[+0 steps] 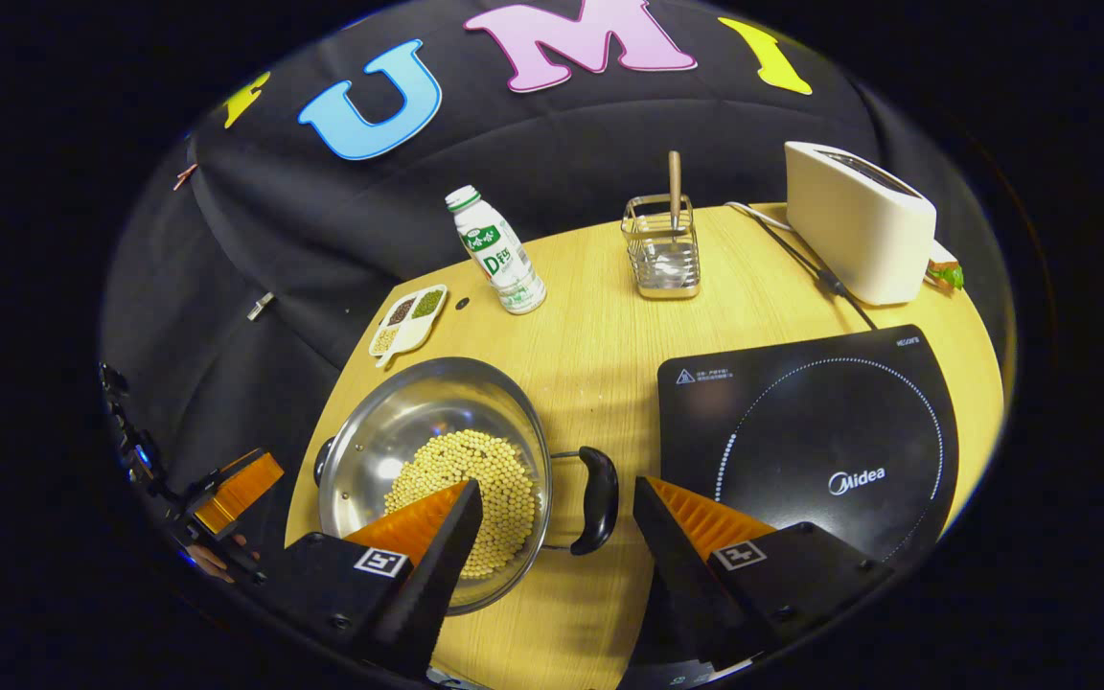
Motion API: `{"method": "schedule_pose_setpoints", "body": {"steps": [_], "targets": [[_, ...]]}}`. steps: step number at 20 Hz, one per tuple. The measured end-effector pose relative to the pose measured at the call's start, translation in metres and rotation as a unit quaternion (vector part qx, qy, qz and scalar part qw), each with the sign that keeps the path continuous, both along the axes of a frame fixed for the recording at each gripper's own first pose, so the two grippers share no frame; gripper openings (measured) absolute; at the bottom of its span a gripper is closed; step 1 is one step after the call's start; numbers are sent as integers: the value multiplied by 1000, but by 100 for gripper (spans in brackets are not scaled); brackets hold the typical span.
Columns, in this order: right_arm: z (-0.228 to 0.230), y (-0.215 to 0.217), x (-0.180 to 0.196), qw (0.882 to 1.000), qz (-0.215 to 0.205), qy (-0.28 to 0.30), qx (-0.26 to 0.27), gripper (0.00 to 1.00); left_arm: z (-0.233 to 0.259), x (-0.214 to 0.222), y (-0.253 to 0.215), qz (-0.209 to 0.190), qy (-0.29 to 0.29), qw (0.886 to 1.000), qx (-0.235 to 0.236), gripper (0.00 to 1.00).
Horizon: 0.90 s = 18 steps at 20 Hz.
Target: First push the handle of the pot to place it horizontally, then grasp the pot with both hands and set it on the induction cooktop.
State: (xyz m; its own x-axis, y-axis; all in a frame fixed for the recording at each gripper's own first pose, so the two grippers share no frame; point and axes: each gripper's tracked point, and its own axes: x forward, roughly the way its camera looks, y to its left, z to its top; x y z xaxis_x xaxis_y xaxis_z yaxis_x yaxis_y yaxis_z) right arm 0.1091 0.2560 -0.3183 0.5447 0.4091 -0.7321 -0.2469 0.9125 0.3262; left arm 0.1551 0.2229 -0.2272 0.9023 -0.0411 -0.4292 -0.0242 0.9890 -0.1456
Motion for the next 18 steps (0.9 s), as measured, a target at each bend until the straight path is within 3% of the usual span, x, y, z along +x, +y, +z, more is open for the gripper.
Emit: {"method": "schedule_pose_setpoints", "body": {"steps": [6,15,18], "targets": [[-27,13,1,1000,4,3,-15,99,-32,26,3,-27,19,999,-24,95],[-50,18,6,999,-34,-1,-25,96,-76,45,-8,-62,66,993,-74,95],[-54,17,10,998,-51,-2,-24,87,-86,49,-9,-68,73,991,-88,94]]}}
